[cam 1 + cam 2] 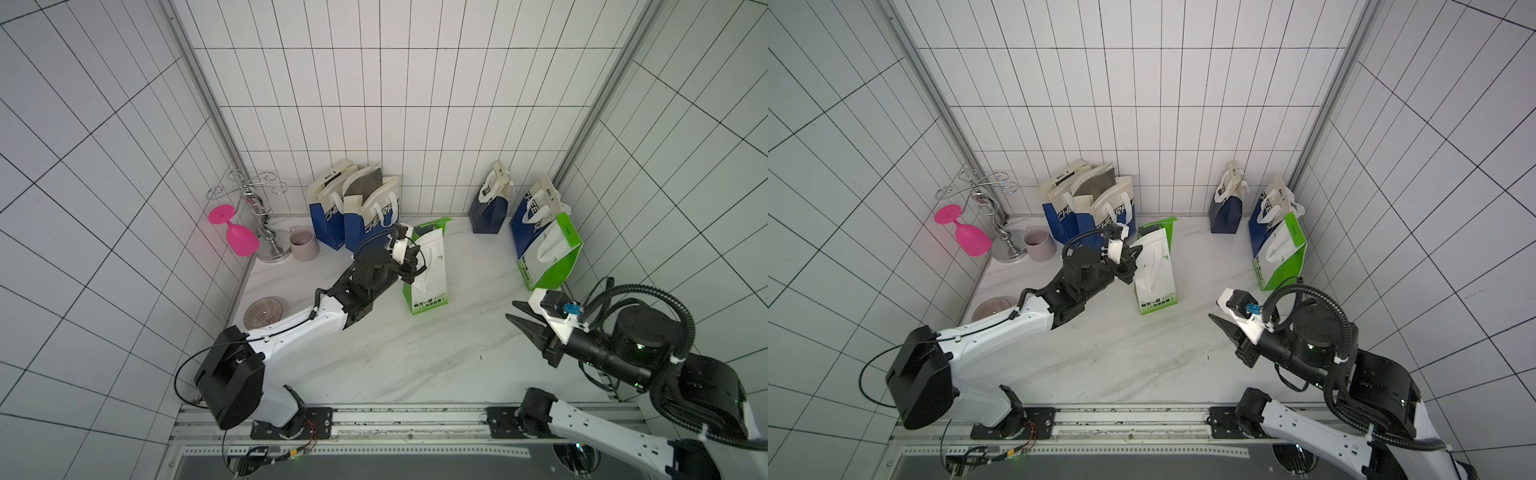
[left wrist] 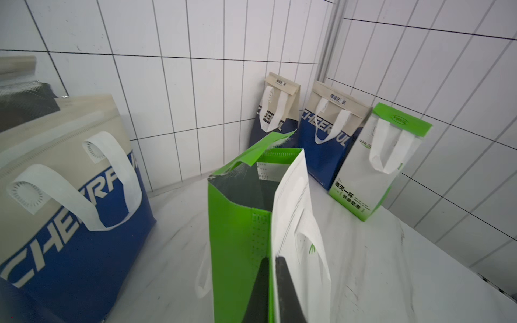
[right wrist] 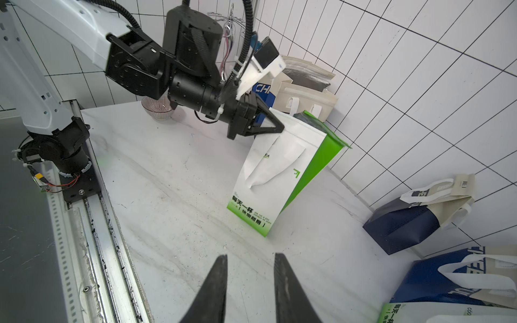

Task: Open the takeout bag
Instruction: Move the takeout bag to the center of the board.

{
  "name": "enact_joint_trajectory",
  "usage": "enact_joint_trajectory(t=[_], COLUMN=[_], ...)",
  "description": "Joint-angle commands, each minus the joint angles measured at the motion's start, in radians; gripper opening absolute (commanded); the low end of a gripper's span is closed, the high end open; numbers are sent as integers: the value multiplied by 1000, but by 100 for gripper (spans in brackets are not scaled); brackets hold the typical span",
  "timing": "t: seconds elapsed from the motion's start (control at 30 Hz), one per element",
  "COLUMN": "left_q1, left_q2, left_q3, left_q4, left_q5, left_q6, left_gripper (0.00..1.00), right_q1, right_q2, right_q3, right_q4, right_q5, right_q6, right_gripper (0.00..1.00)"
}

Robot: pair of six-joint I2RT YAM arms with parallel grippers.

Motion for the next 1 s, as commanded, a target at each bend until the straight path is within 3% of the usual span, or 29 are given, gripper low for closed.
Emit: enact_joint_trajectory(t=[0.0, 0.3, 0.73, 0.97], left_q1=[45, 102, 104, 105], left_q2=[77, 402, 817, 970], left_q3=[136, 428, 922, 1143], left_q4=[143, 262, 279, 239], left_q5=[-38, -120, -255, -265], left_q6=[29, 81, 221, 323], left_gripper=[0, 0, 0, 0], right_q1=[-1, -1, 8, 9], right_q2=[-10, -11, -9, -9], right_q3=[-40, -64, -82, -93], right_q4=[10, 5, -27, -56], right_q5=[-14, -23, 3, 23], right_q6=[37, 49, 55, 59], right_gripper=[30, 30, 30, 30])
